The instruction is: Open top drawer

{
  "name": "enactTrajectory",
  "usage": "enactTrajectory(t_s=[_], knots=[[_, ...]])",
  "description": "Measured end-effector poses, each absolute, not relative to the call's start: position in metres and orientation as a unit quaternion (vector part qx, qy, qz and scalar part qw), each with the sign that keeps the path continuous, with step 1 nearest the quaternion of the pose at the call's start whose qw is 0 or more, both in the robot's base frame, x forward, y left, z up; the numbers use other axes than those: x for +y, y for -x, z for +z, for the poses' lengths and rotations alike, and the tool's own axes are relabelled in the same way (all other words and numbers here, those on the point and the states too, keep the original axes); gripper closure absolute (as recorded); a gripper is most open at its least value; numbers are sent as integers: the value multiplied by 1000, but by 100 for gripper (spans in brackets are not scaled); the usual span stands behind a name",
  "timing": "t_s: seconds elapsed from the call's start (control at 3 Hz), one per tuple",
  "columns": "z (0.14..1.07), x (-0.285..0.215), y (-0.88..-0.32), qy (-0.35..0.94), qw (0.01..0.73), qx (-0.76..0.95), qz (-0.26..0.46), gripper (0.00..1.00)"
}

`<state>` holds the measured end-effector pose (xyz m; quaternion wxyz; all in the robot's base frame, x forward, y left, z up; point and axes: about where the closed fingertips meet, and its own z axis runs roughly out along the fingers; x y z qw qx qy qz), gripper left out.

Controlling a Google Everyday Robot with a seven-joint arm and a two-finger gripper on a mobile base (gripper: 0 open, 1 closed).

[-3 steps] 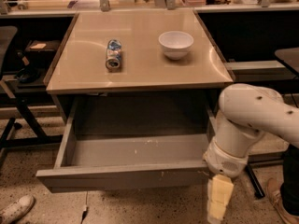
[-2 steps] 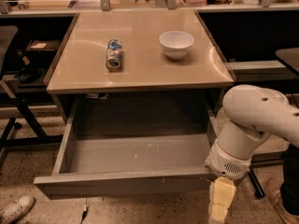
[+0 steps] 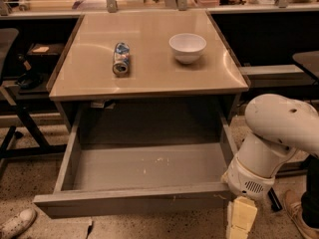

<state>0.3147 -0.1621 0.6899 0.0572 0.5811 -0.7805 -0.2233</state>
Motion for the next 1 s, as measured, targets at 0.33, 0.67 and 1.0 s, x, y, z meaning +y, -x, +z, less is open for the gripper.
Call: enactTrajectory(t_s=[0.33,0.67,1.0], knots=[[727,-168,-332,-580,16,-788,-204,0],[802,-212,-322,-537,-31,-829,-154,0],[815,-212,-323,-538,-42,-830,-142,0]])
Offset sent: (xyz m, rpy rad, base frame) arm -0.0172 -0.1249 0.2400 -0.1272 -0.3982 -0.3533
